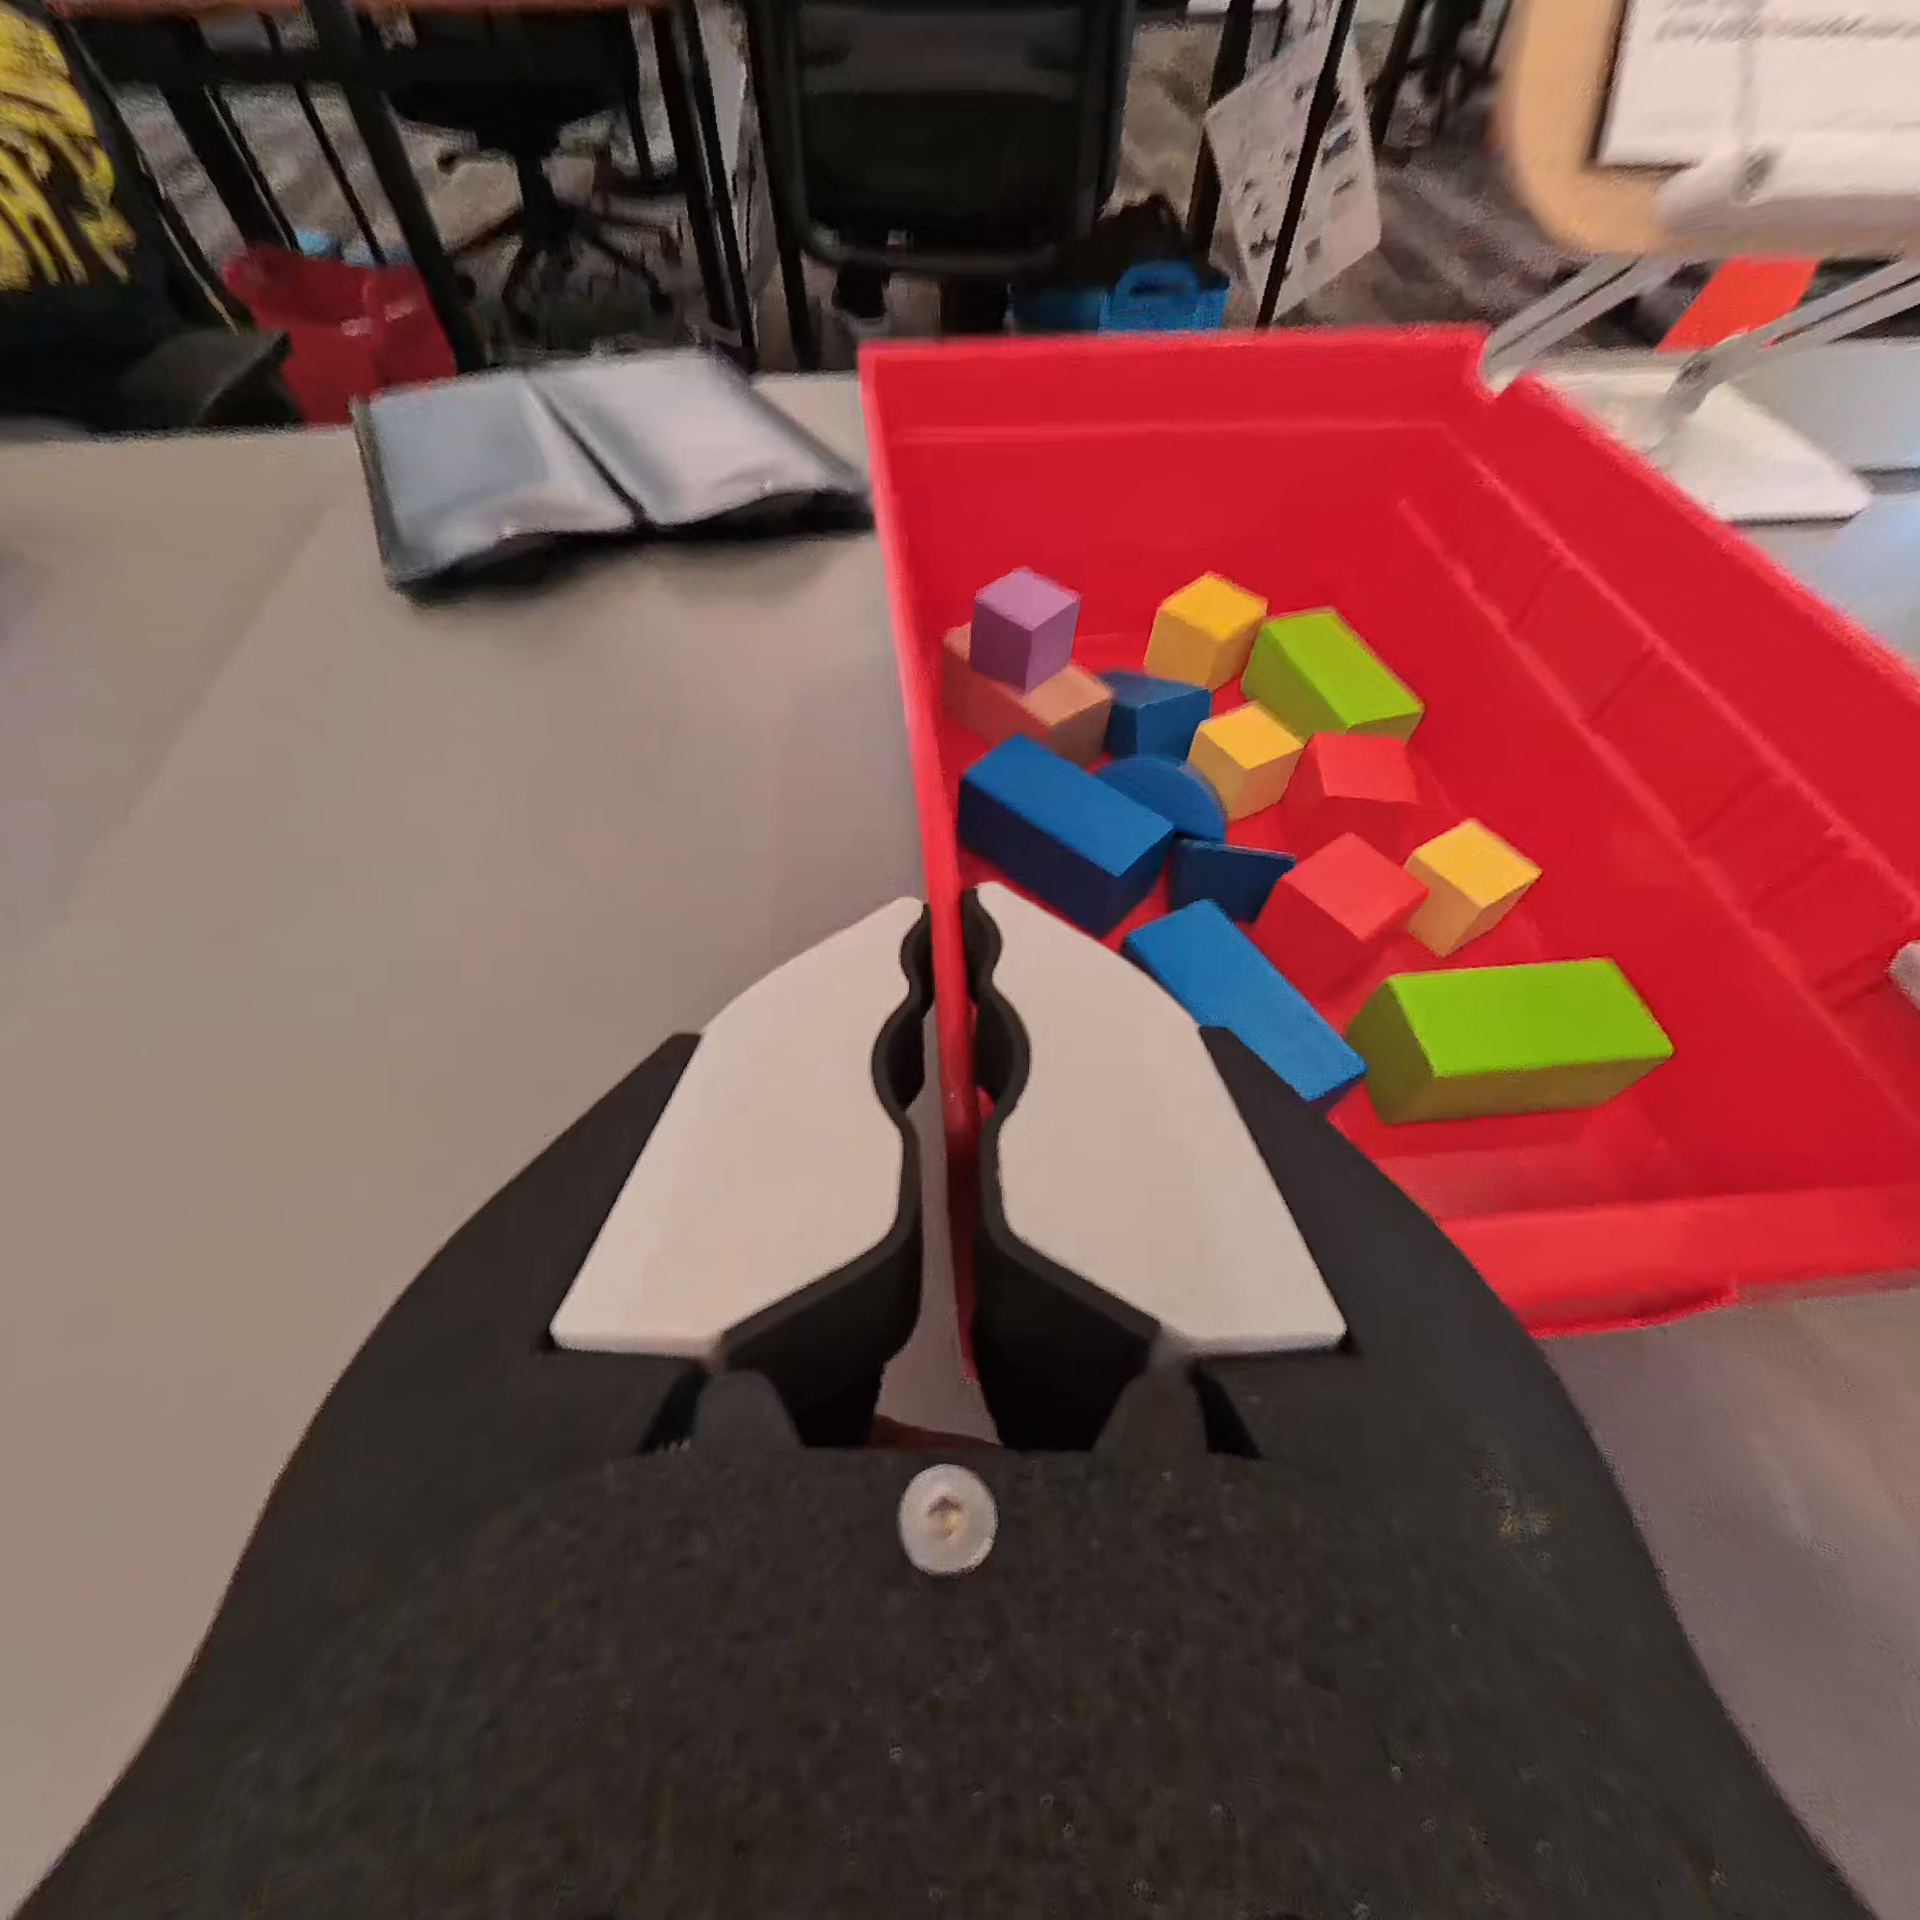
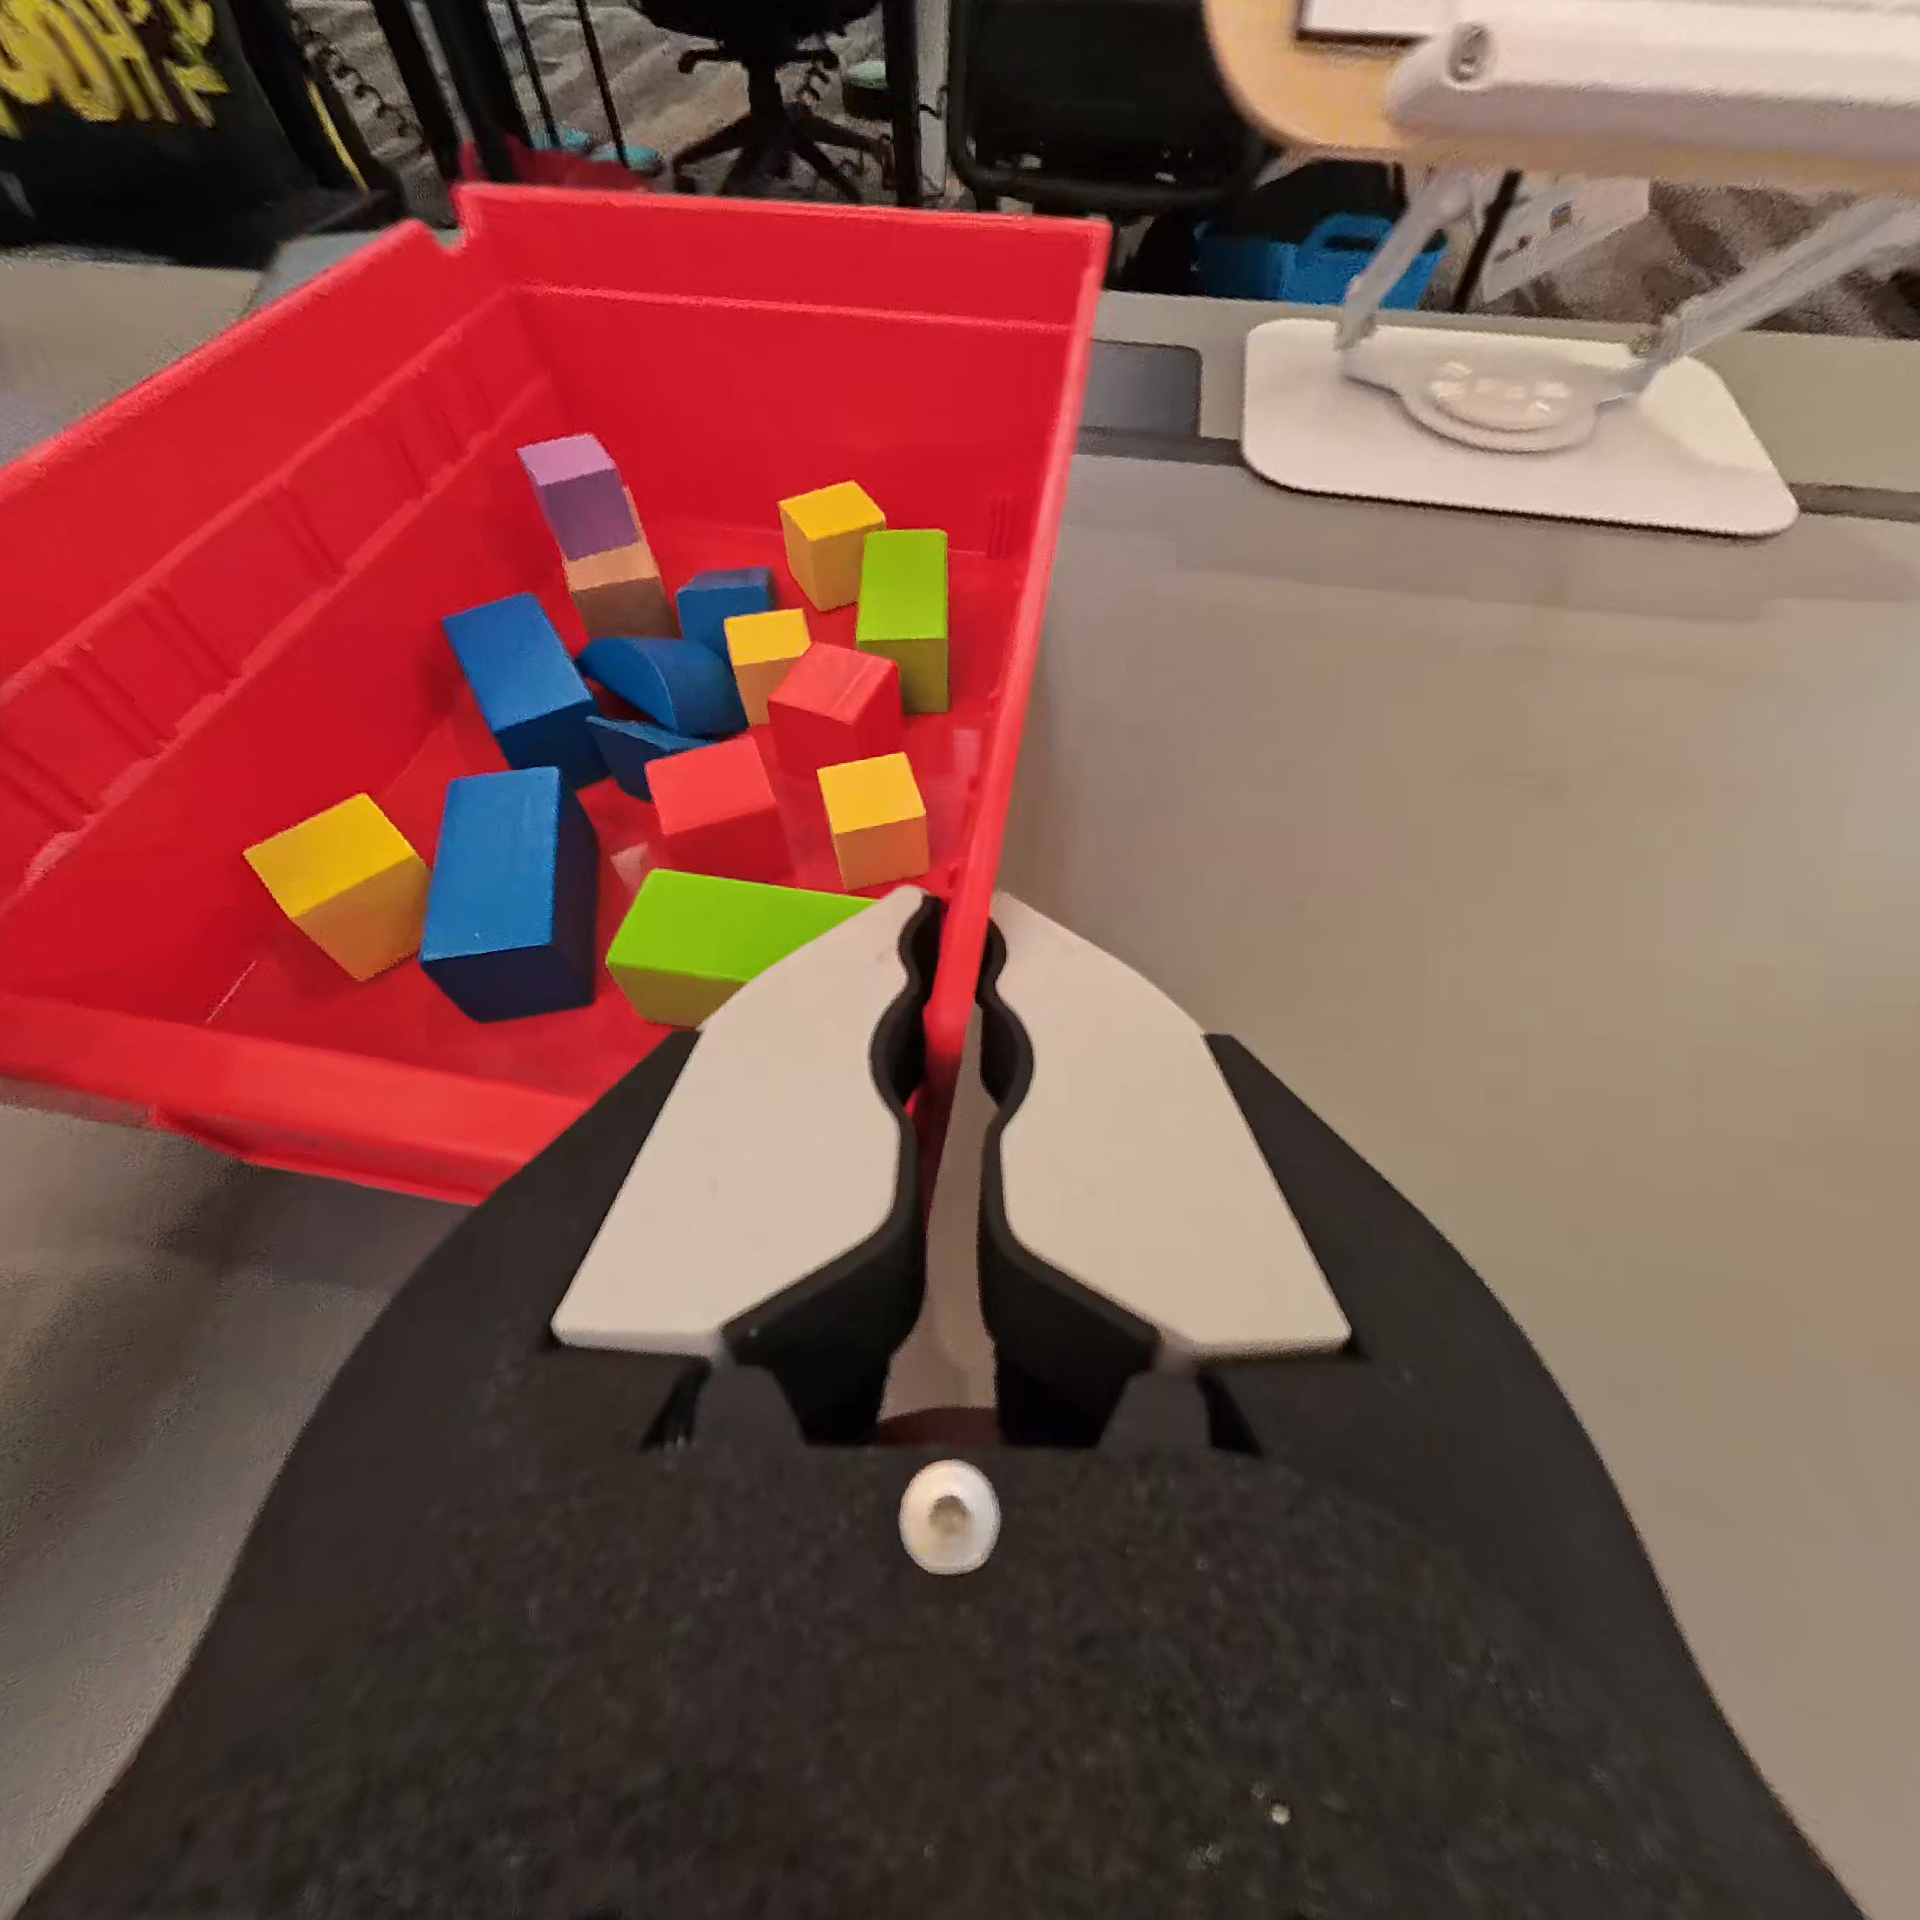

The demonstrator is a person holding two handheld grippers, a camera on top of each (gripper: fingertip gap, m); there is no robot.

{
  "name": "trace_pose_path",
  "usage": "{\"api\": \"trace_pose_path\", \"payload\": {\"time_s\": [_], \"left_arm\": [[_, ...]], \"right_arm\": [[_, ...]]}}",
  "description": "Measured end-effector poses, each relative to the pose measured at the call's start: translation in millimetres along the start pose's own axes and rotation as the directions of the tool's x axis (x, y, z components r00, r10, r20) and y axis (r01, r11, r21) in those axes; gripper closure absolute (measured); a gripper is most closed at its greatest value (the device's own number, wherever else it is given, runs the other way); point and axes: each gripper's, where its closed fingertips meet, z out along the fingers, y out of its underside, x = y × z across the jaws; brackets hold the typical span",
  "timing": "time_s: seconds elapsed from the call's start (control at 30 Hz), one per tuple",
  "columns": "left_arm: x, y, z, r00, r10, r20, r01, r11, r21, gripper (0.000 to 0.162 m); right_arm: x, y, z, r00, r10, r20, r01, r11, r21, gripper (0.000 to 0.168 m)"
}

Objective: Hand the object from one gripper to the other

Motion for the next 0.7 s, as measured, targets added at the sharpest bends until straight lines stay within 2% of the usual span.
{"api": "trace_pose_path", "payload": {"time_s": [0.07,0.13,0.2,0.37,0.4,0.53,0.6,0.7], "left_arm": [[-6.5,6.8,0.4,0.998,-0.052,-0.024,0.052,0.998,-0.02,0.158],[-9.2,9.3,-1.9,0.997,-0.072,-0.024,0.071,0.997,-0.036,0.158],[-11.1,11.2,-3.9,0.999,-0.043,0.0,0.043,0.998,-0.046,0.158],[-17.3,12.4,-6.5,0.994,0.058,0.095,-0.051,0.996,-0.072,0.154],[-15.9,10.3,-9.1,0.994,0.062,0.091,-0.057,0.996,-0.064,0.149],[5.8,-18.5,-28.2,1.0,-0.007,0.005,0.007,0.999,0.033,0.129],[30.5,-37.0,-36.0,0.997,-0.025,-0.079,0.031,0.996,0.078,0.112],[64.3,-46.1,-35.9,0.985,-0.007,-0.172,0.028,0.992,0.123,0.111]], "right_arm": [[-5.2,3.1,2.6,1.0,-0.027,-0.01,0.027,1.0,0.012,0.163],[-8.6,2.8,3.3,0.999,0.014,0.031,-0.015,1.0,0.026,0.162],[-10.8,3.3,3.3,0.996,0.054,0.073,-0.055,0.998,0.018,0.161],[-17.3,5.6,-1.9,0.983,0.008,0.182,0.0,0.999,-0.042,0.154],[-19.4,6.6,-6.5,0.973,-0.01,0.23,0.025,0.998,-0.061,0.152],[-7.4,0.3,-45.0,0.916,-0.027,0.401,0.054,0.997,-0.056,0.145],[13.1,-9.7,-68.6,0.89,-0.041,0.453,0.049,0.999,-0.006,0.141],[66.7,-22.8,-98.4,0.877,-0.137,0.461,0.1,0.99,0.104,0.138]]}}
